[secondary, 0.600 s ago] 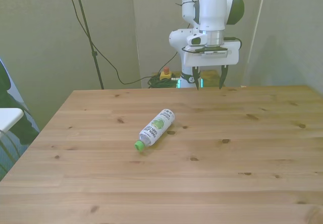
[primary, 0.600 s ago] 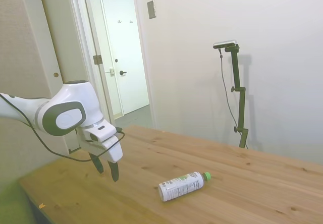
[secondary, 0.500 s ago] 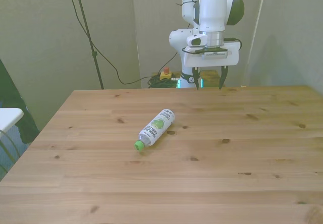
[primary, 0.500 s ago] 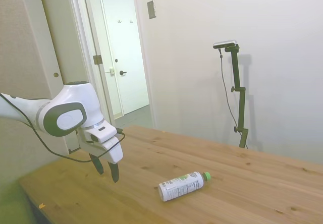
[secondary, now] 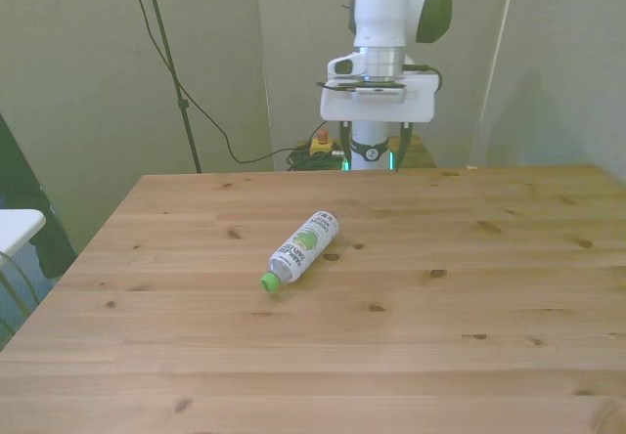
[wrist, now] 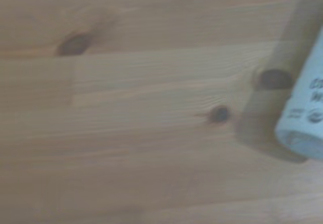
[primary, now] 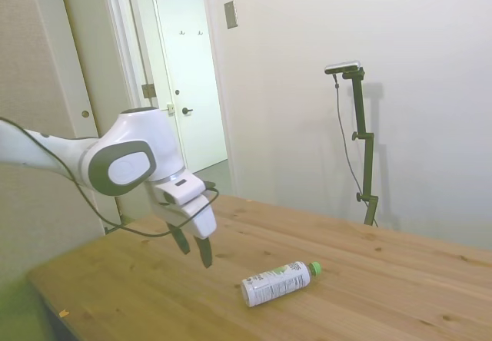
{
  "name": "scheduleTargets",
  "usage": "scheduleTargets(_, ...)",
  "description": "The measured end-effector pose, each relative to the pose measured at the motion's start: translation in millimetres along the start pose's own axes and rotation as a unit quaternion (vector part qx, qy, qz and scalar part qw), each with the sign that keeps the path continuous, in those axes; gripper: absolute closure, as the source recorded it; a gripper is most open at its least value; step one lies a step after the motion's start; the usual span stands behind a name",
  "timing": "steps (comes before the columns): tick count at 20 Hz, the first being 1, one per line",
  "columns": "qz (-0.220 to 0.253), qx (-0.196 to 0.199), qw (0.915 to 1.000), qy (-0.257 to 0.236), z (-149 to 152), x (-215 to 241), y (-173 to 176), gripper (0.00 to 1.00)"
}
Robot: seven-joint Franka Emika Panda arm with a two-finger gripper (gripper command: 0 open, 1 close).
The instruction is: Stand the water bottle
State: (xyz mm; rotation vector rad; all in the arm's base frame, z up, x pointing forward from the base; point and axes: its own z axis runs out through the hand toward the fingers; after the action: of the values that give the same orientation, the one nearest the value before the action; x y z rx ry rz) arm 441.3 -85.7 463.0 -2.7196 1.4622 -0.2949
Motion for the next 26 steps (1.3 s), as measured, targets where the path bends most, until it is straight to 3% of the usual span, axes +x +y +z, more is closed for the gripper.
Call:
scheduleTargets(5, 0.059, -0.001, 0.9982, 0.014, 4, 97, 17, 0.00)
scheduleTargets(12, 0.088, -0.006, 0.9955, 0.034, 20, 177, -4, 0.00)
scheduleTargets(20, 0.115, -0.026, 0.9925, 0.034, 71, 222, -36, 0.00)
scheduleTargets(26, 0.114, -0.041, 0.9923, 0.025, 112, 224, -65, 0.00)
